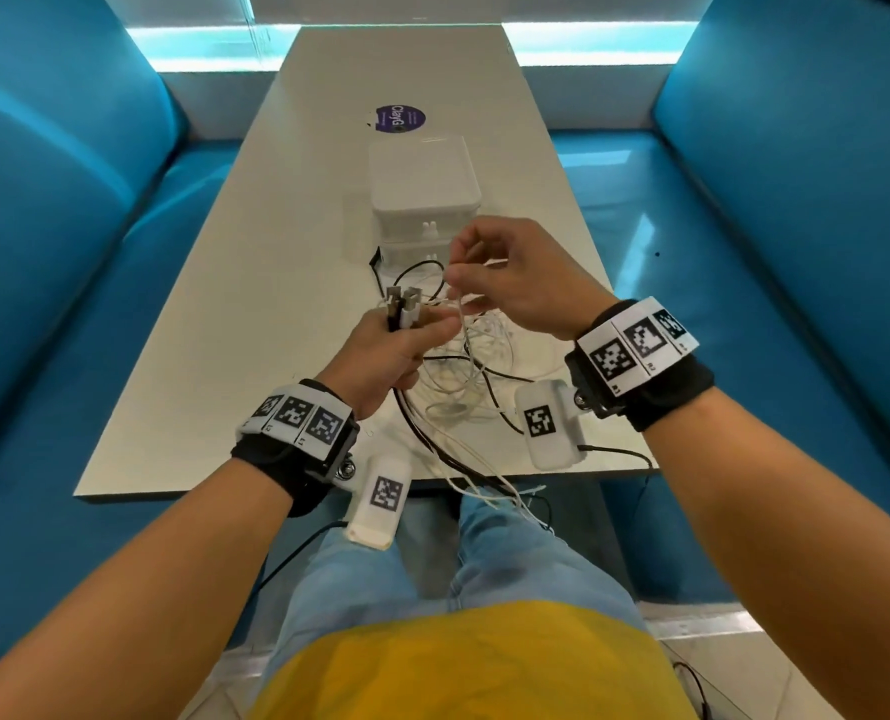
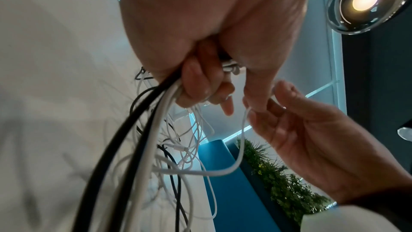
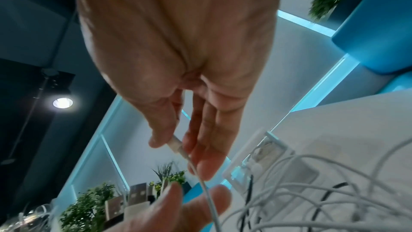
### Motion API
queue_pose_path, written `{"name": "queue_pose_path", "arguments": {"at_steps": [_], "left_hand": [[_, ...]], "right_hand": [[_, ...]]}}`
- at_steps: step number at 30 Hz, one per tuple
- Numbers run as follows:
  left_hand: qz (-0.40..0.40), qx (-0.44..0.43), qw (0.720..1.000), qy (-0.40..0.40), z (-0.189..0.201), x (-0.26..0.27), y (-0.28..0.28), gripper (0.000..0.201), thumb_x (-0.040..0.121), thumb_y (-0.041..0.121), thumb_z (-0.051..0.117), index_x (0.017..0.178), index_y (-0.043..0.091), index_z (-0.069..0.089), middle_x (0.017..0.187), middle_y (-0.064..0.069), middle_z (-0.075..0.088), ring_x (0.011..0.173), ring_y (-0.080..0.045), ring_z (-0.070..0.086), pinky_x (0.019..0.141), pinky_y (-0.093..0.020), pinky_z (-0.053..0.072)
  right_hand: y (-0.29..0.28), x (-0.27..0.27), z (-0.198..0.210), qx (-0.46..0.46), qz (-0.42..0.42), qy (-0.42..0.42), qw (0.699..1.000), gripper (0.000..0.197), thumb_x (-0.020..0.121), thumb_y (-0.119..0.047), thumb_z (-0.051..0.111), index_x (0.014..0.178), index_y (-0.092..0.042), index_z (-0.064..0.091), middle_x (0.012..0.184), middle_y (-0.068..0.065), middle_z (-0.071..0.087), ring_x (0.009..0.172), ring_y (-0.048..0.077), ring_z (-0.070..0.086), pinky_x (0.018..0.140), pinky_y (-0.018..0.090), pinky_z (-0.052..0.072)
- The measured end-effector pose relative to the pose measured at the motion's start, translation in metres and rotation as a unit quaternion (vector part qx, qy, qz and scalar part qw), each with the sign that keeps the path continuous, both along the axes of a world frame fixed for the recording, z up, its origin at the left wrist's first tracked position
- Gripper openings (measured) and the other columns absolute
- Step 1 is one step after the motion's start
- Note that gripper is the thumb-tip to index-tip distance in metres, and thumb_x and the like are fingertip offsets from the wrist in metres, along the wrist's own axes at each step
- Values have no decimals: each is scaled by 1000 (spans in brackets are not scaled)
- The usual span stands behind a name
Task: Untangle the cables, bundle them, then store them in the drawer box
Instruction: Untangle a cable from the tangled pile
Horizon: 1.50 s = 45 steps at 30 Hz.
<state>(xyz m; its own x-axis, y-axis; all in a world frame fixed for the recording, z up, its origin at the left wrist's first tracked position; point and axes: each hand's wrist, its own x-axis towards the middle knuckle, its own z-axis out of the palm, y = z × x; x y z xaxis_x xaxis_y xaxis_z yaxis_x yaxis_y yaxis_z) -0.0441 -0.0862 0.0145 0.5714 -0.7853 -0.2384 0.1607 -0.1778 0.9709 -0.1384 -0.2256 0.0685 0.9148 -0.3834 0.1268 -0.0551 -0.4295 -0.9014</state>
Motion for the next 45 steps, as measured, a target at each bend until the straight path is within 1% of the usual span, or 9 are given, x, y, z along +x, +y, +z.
{"name": "queue_pose_path", "arguments": {"at_steps": [8, 14, 19, 21, 24, 27, 33, 41, 45], "left_hand": [[28, -43, 999, -7, 5, -2, 1, 10, 90, 11, 63, 81, 10, 61, 61, -1, 30, 43, -8, 21, 42, -22, 21], [128, -102, 984, 74, 9, 2, 3, 18, 91, 6, 51, 75, 13, 52, 66, 1, 50, 42, -9, 22, 46, -25, 16], [108, -155, 974, 125, 15, 11, 7, 19, 86, 7, 40, 69, 12, 49, 65, 0, 48, 38, -6, 19, 43, -22, 15], [92, -160, 974, 131, 16, 13, 9, 13, 78, 15, 47, 66, 14, 45, 61, 1, 44, 37, -6, 20, 41, -21, 17], [84, -153, 976, 132, 17, 16, 11, 24, 74, 21, 55, 56, 17, 38, 54, 3, 35, 39, -8, 19, 42, -23, 17], [76, -163, 973, 142, 20, 15, 11, 44, 87, 23, 56, 50, 22, 34, 48, 6, 26, 43, -9, 18, 44, -24, 20], [102, -210, 957, 171, 35, 18, 14, 46, 90, 39, 54, 54, 20, 34, 48, 5, 35, 49, -11, 38, 52, -24, 40], [160, -156, 967, 120, 30, 29, 18, 35, 96, 47, 47, 73, 20, 50, 47, 9, 19, 41, -6, 13, 39, -20, 13], [150, -101, 979, 92, 31, 24, 8, 24, 92, 39, 59, 89, 15, 60, 49, 9, 23, 39, -5, 16, 36, -19, 16]], "right_hand": [[9, 11, -5, 21, 15, -32, 999, 7, 86, -9, 69, 90, -4, 70, 77, 2, 70, 70, 3, 65, 68, 17, 51], [15, 5, -31, 70, 54, 102, 991, 41, 92, -38, 61, 128, -23, 50, 100, 2, 67, 85, 16, 68, 70, 32, 57], [18, -3, -68, -47, 118, 224, 966, 17, 89, -34, 65, 88, -17, 66, 80, -7, 65, 77, 10, 60, 81, 33, 50], [16, -3, -72, -51, 116, 236, 963, 11, 88, -31, 67, 88, -20, 64, 80, -8, 63, 75, 9, 58, 79, 30, 48], [14, -2, -75, -50, 109, 264, 957, 28, 81, -34, 73, 105, -32, 59, 108, -2, 61, 101, 13, 58, 93, 32, 44], [14, 0, -78, -69, 87, 253, 961, 31, 82, -39, 71, 111, -37, 59, 120, 1, 56, 114, 14, 52, 99, 33, 40], [7, 1, -86, -126, 63, 213, 967, 10, 85, -38, 67, 88, -29, 72, 103, -2, 67, 101, 13, 60, 99, 44, 45], [1, 3, -46, -346, -94, 104, 928, 23, 87, -44, 64, 108, -40, 70, 95, -6, 38, 93, 15, 35, 83, 35, 29], [4, 12, -24, -278, -98, 8, 955, 20, 85, -26, 69, 104, -31, 75, 77, -14, 39, 81, 10, 45, 74, 29, 37]]}}
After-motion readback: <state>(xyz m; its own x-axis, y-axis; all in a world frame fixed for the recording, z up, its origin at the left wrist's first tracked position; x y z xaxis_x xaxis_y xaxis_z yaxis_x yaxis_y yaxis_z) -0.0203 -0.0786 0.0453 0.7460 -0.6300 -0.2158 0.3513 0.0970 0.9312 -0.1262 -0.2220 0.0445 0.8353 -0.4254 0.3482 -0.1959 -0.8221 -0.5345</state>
